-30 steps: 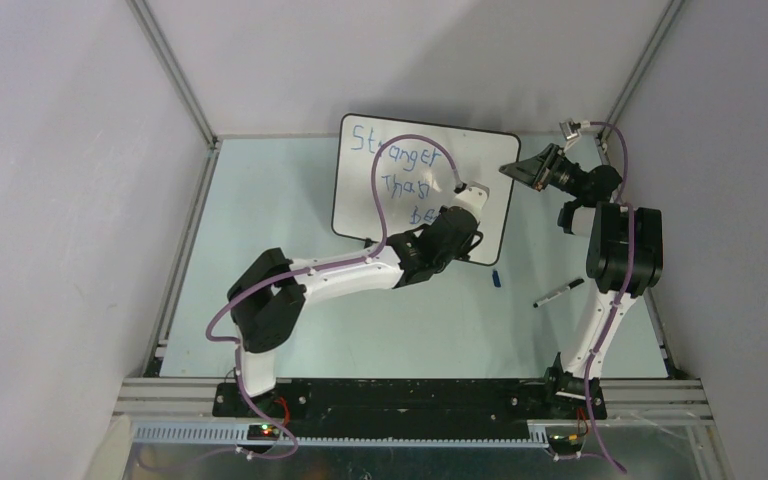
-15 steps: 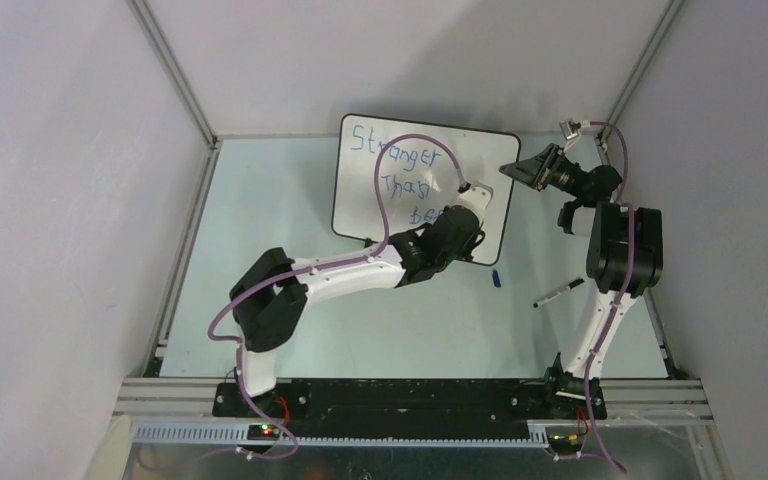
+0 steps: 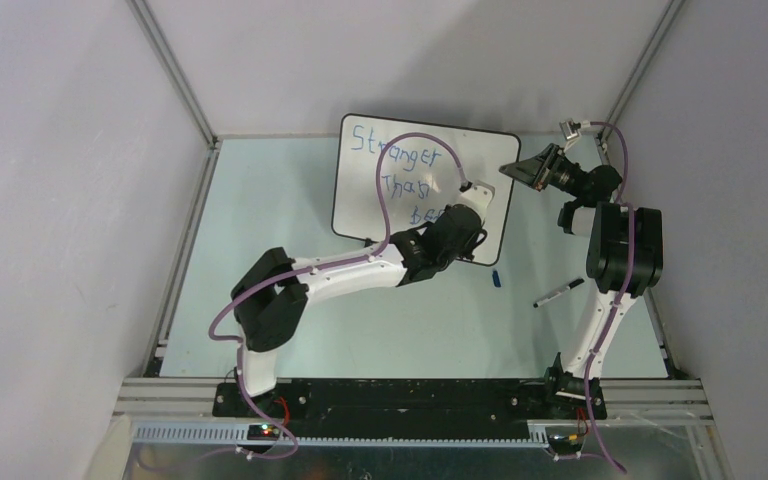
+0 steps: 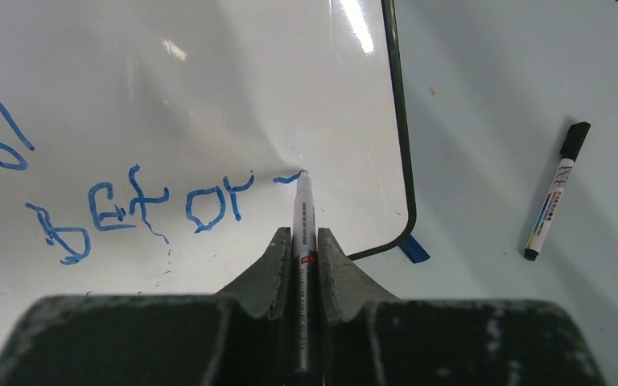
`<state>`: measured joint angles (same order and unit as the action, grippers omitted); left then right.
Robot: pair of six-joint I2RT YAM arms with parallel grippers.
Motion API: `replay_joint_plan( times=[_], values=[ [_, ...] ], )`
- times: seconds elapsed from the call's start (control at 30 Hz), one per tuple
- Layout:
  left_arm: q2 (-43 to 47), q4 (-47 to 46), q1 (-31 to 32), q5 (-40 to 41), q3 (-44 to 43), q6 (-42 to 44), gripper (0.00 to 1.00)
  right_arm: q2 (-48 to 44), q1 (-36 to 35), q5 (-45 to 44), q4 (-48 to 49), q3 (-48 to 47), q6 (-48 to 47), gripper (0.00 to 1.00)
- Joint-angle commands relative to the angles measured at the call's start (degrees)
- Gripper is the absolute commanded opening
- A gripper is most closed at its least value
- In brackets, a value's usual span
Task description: Write a sentence on the whiteboard
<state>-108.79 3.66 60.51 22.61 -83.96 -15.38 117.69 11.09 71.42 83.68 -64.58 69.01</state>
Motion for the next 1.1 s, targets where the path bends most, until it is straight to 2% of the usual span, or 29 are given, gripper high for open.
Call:
replay_joint_plan(
  times=[0.0, 1.07],
  values=[
    [-0.5, -0.3, -0.2, 1.9, -2.7, 1.4, 0.0, -4.7, 0.0, -0.5, 2.6, -0.6, 3.6, 0.0],
    [-0.3, 0.8, -1.5, 3.4, -3.3, 1.9, 0.0, -4.7, 0.0, -0.4, 2.7, -0.6, 3.6, 0.0]
  ],
)
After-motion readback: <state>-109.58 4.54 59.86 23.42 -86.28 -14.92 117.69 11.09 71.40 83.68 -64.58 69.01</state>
